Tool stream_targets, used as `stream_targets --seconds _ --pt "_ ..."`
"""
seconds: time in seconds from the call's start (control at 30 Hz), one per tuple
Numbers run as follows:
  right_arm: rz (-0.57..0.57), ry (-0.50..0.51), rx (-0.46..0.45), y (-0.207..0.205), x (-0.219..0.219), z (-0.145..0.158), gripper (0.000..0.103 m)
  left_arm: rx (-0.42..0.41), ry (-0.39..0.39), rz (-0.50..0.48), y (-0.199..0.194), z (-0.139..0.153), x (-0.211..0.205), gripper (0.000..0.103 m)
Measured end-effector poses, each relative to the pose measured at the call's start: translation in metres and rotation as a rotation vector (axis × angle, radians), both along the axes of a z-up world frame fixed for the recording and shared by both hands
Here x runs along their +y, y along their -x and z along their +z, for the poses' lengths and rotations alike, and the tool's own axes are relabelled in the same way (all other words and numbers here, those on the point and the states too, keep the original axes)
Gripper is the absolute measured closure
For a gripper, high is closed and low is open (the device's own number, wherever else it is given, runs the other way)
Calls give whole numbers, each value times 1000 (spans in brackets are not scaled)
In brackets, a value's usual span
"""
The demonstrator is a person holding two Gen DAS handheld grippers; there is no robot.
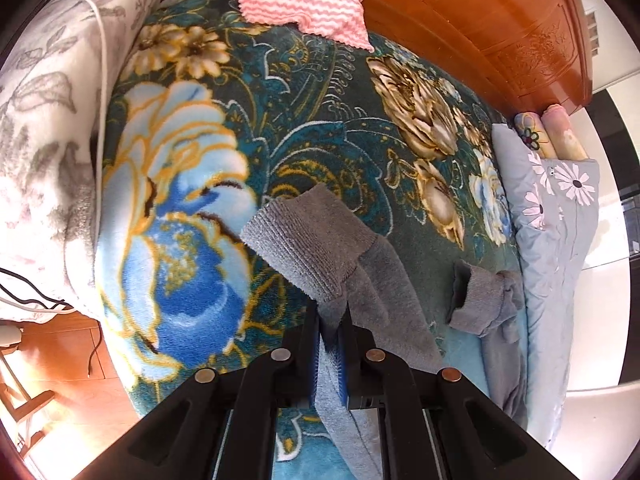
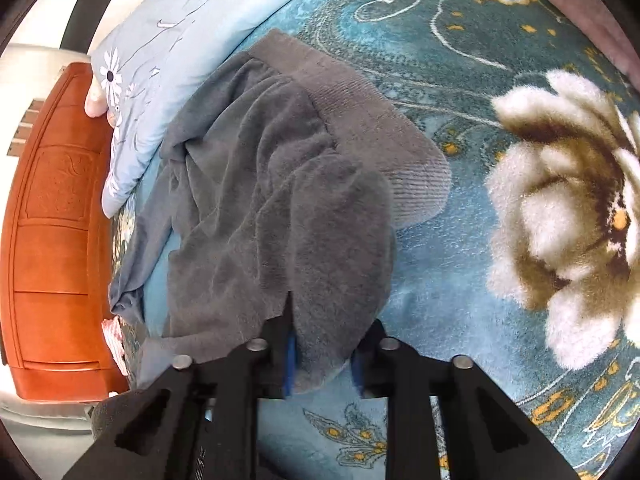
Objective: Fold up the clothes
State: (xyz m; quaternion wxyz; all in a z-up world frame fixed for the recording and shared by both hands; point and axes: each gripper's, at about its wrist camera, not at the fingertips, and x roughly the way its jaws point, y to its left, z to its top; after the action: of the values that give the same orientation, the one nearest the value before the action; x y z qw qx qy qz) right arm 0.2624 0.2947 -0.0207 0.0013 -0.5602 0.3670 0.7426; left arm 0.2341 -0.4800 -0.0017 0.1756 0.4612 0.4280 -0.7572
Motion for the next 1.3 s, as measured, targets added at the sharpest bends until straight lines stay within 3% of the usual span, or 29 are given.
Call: stream_targets --seconds 0.07,0.2,0.27,0.33,0.4,0.47,0.57,0.7,0.9,1.13,1.23,1.3 --pt "37 -54 51 3 -3 20 89 54 8 -52 17 23 10 96" --pt "73 -223 273 -8 -1 97 89 254 39 -177 41 86 31 96" --pt "109 -321 349 -24 -5 125 89 299 86 -232 41 102 37 96" --pt "158 -364 326 -41 -9 122 89 274 150 -285 39 100 41 96" --pt "205 -373 263 -58 -12 103 89 165 162 -296 33 68 36 96" --pt "221 -317 158 -75 -10 66 89 45 140 -257 18 27 27 96" --pt "176 -194 59 -97 -1 23 89 -58 142 -226 -9 -15 20 96" --pt "184 -169 34 -98 3 10 89 -96 167 -230 -26 -35 14 96" --pt "237 -157 1 -94 1 8 86 -103 156 -232 -29 -34 16 95" --pt "309 -267 35 -102 -3 50 78 -51 83 -226 -35 -10 9 92" --pt "341 -318 52 -105 -4 70 77 -31 116 -222 -39 10 13 89" --pt "362 -348 78 -103 -7 84 69 -6 165 -224 -36 26 20 86"
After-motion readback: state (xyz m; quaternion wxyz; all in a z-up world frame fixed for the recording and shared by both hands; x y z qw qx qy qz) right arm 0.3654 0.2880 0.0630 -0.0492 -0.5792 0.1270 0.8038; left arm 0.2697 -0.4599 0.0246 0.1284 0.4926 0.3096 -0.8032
